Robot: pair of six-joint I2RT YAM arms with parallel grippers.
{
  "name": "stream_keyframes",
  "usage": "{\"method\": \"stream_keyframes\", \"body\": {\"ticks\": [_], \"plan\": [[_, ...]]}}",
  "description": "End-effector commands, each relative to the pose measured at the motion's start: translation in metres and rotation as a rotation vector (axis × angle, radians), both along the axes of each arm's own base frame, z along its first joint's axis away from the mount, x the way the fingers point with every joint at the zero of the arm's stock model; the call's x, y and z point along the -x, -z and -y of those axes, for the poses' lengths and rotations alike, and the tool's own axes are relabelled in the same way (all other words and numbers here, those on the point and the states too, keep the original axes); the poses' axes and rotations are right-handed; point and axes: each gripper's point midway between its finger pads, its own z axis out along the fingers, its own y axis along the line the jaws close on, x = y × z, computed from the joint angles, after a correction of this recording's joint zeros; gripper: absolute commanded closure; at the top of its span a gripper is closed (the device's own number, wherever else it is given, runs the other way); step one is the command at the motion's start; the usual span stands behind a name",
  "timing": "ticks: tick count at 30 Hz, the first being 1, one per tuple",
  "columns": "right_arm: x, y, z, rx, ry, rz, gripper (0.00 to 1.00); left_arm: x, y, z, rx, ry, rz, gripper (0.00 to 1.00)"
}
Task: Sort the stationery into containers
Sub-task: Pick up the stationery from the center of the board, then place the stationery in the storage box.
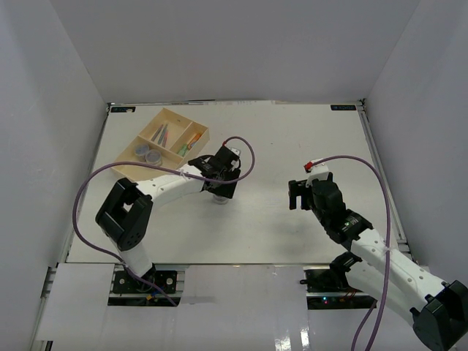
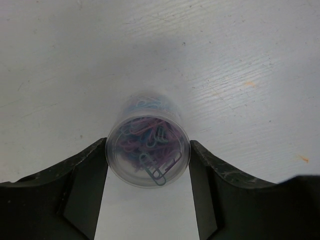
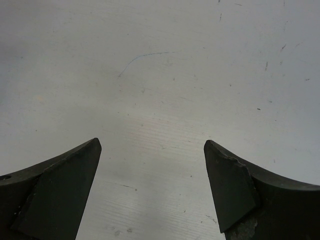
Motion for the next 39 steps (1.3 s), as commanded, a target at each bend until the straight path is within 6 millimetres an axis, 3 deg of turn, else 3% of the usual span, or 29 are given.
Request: {"method": "stream_keyframes", "body": {"ticks": [1,5,6,9,12,16,19,24,32,39], "plan": [[-0.004,-0.013,-0.002,-0.032,0.004,0.042,0.10,-0.016,-0.056,-0.011,0.022,-0.054,0.129,0.52],[-0.003,-0.014,-0.002,-0.039,-0.001,0.045,0.10,-0.038,-0.082,-0.065,-0.002,-0.191,0.176,0.53],[-0.003,-0.015,-0.003,-0.040,-0.004,0.046,0.10,-0.045,-0.088,-0.086,0.014,-0.241,0.182,0.53],[-0.003,-0.016,-0.005,-0.047,-0.014,0.047,0.10,-0.055,-0.100,-0.121,0.024,-0.327,0.205,0.52],[-0.002,-0.016,-0.006,-0.049,-0.025,0.047,0.10,-0.070,-0.105,-0.172,0.015,-0.464,0.224,0.52],[-0.002,-0.016,-0.009,-0.056,-0.037,0.045,0.10,-0.086,-0.104,-0.203,0.033,-0.541,0.226,0.52],[-0.001,-0.015,-0.010,-0.057,-0.043,0.044,0.10,-0.100,-0.100,-0.219,0.055,-0.582,0.238,0.52],[-0.001,-0.015,-0.010,-0.057,-0.047,0.045,0.10,-0.119,-0.090,-0.225,0.074,-0.608,0.237,0.47],[-0.001,-0.015,-0.009,-0.054,-0.044,0.046,0.10,-0.137,-0.063,-0.220,0.093,-0.618,0.194,0.39],[-0.001,-0.015,-0.008,-0.053,-0.040,0.049,0.10,-0.143,-0.053,-0.210,0.132,-0.606,0.161,0.31]]}}
